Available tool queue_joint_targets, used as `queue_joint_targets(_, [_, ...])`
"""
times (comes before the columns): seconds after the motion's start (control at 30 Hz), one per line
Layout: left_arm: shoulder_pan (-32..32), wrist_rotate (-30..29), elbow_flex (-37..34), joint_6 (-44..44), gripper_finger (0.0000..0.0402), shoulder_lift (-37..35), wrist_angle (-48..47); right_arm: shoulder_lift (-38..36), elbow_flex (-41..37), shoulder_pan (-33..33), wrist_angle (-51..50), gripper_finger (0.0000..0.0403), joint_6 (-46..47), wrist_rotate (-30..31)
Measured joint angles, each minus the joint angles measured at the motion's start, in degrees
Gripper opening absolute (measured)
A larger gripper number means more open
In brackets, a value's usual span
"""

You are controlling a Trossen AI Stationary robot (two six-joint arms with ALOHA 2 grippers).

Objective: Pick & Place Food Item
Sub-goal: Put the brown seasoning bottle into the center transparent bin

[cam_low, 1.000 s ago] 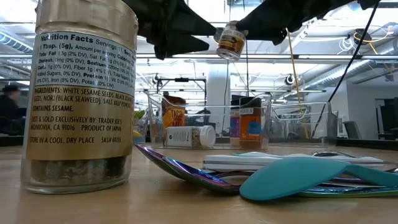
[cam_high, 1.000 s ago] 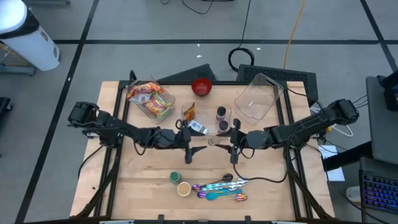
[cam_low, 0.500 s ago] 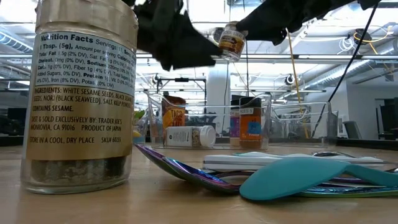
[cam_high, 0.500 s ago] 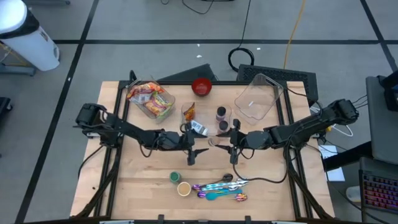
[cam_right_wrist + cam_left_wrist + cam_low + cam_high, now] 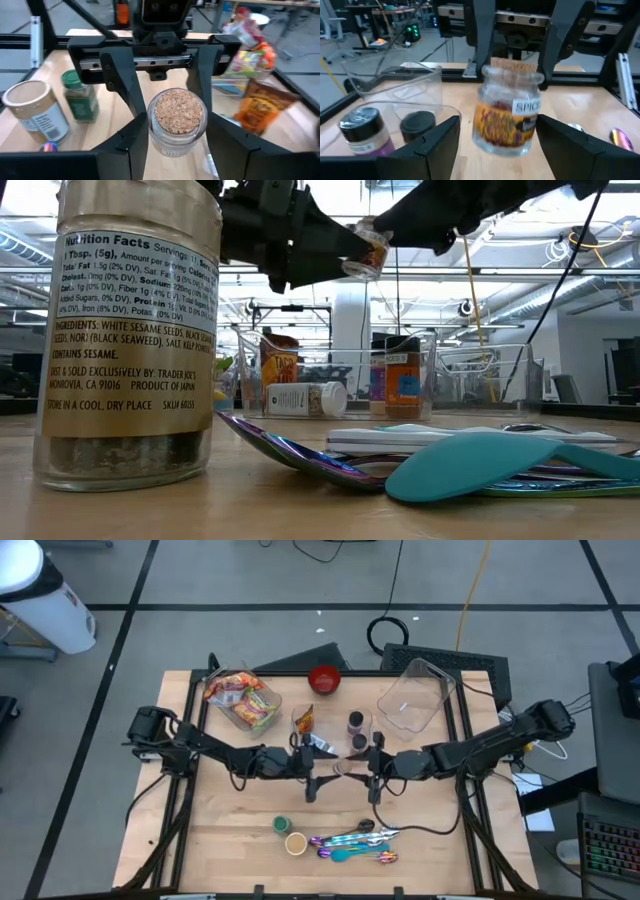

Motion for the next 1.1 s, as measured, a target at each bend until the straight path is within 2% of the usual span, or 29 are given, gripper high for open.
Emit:
queue_joint_targets(0.17, [-0.3, 2.0, 0.0, 0.2, 0.0267, 0.0, -0.3, 3.2, 0.0, -0.2, 5.4, 0.016, -1.9, -1.9])
queue_joint_targets(0.4, [-0.2, 2.5, 0.0, 0.2, 0.0267, 0.0, -2.4, 3.0, 0.0, -0.7, 6.7, 0.016, -2.0, -2.1])
queue_joint_targets(0.9, [-0.1, 2.9, 0.0, 2.1, 0.0266, 0.0, -0.6, 3.0, 0.0, -0.7, 8.4, 0.016, -2.8, -2.0])
queue_joint_targets(1.0, [-0.1, 3.0, 0.0, 3.0, 0.0247, 0.0, 0.2, 3.0, 0.0, -0.7, 8.4, 0.016, -2.8, -1.9])
queue_joint_targets(1.1, [-0.1, 3.2, 0.0, 3.3, 0.0203, 0.0, 0.2, 3.0, 0.0, -0.7, 8.4, 0.016, -2.7, -1.9])
